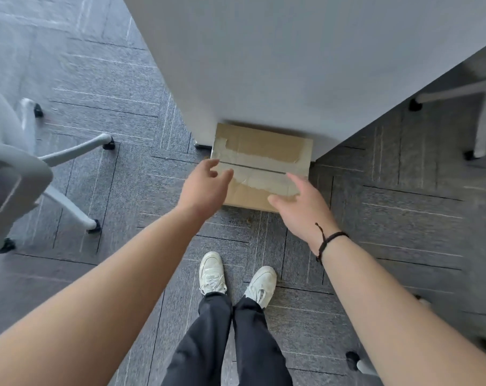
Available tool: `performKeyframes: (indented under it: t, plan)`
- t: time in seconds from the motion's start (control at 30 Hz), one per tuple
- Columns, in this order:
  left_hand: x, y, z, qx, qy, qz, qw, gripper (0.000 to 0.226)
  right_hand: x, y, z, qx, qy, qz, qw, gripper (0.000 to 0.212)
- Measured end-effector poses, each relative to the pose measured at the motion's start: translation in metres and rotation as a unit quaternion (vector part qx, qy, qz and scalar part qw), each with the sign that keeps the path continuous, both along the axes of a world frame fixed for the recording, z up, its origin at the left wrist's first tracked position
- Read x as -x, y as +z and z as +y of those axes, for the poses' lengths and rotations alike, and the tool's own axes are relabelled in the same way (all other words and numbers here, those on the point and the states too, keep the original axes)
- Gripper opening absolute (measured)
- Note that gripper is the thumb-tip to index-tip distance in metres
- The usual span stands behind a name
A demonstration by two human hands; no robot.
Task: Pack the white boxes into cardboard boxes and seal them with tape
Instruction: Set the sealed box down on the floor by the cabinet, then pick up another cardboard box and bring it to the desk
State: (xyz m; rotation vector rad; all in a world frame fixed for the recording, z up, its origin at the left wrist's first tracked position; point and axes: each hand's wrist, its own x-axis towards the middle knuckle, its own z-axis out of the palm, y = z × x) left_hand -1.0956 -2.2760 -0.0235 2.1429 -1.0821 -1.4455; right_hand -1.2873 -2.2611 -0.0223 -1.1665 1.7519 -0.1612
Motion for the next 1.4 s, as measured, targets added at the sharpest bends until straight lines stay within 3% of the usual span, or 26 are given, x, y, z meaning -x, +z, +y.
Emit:
performKeyframes:
  t: [0.17,0.33,0.6,1.0,1.27,1.4]
  plan:
    - [-0.021,0.128,0.010,0.047,0.011,0.027,0.998,0.046,-0.020,0.125,0.012,-0.007,0.065,-0.053,0.996,0.056]
    - [-0.062,0.250,0.034,0.106,0.032,0.009,0.994,0.033,-0.047,0.242,0.022,0.043,0.086,-0.044,0.994,0.053]
    - [-0.121,0.349,0.095,0.170,0.121,-0.027,0.977,0.017,-0.107,0.358,0.023,0.119,0.173,-0.093,0.973,0.054]
    - [-0.128,0.417,0.212,0.224,0.305,-0.120,0.918,0.009,-0.135,0.423,0.056,0.139,0.300,-0.201,0.922,0.049]
    - [-0.108,0.417,0.340,0.196,0.445,-0.176,0.856,0.015,-0.171,0.404,0.129,0.121,0.424,-0.246,0.863,0.052]
    - [-0.107,0.427,0.403,0.203,0.509,-0.188,0.815,0.016,-0.195,0.413,0.178,0.131,0.513,-0.251,0.811,0.054]
